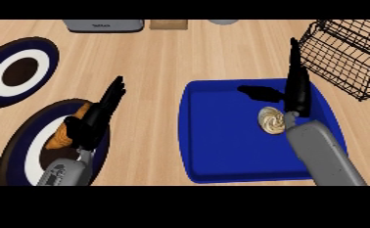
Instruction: Pick the cupcake from the tray and place it in the tiered basket
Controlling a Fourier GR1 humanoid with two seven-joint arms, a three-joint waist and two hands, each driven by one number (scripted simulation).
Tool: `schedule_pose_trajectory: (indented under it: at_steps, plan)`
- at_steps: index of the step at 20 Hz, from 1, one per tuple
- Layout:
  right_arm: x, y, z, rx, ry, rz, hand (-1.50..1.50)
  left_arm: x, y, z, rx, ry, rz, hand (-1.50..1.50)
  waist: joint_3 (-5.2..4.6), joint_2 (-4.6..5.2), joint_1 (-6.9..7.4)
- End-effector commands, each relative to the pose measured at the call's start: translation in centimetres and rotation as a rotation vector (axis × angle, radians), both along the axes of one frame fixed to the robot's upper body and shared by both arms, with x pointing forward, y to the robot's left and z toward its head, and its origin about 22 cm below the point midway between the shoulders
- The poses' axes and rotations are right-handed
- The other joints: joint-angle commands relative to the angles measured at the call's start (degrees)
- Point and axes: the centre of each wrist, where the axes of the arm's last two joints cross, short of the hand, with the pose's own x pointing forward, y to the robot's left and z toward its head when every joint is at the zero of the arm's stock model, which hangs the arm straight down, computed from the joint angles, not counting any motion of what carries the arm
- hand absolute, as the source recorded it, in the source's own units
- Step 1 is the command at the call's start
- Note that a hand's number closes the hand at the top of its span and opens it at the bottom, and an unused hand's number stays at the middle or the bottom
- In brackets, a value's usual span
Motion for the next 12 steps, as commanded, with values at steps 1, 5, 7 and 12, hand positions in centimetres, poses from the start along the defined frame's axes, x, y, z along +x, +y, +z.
schedule_pose_trajectory:
  at_steps: [1, 5, 7, 12]
  plan:
    - [0.8, -3.1, 1.4, -0.257, 0.241, -0.04, -1.5, -0.4, 0.7, -0.4, 0.003, 0.002, 0.013, 0.0, -0.48, -0.59, -0.56]
    - [0.5, -2.1, 1.1, -0.47, 0.55, 0.03, -1.5, -0.3, 0.8, -0.3, 0.007, 0.017, 0.0, 0.0, -0.56, -0.63, 0.11]
    - [0.9, -2.0, 3.2, -0.552, 0.65, 0.025, -1.5, -0.7, 1.7, -0.8, 0.01, 0.024, 0.01, 0.0, -0.45, -0.76, -0.08]
    - [1.0, 4.4, 9.5, -0.606, 0.809, 0.074, -1.5, -1.0, 1.0, -0.8, 0.005, 0.029, -0.003, 0.0, 0.07, -0.44, 0.21]
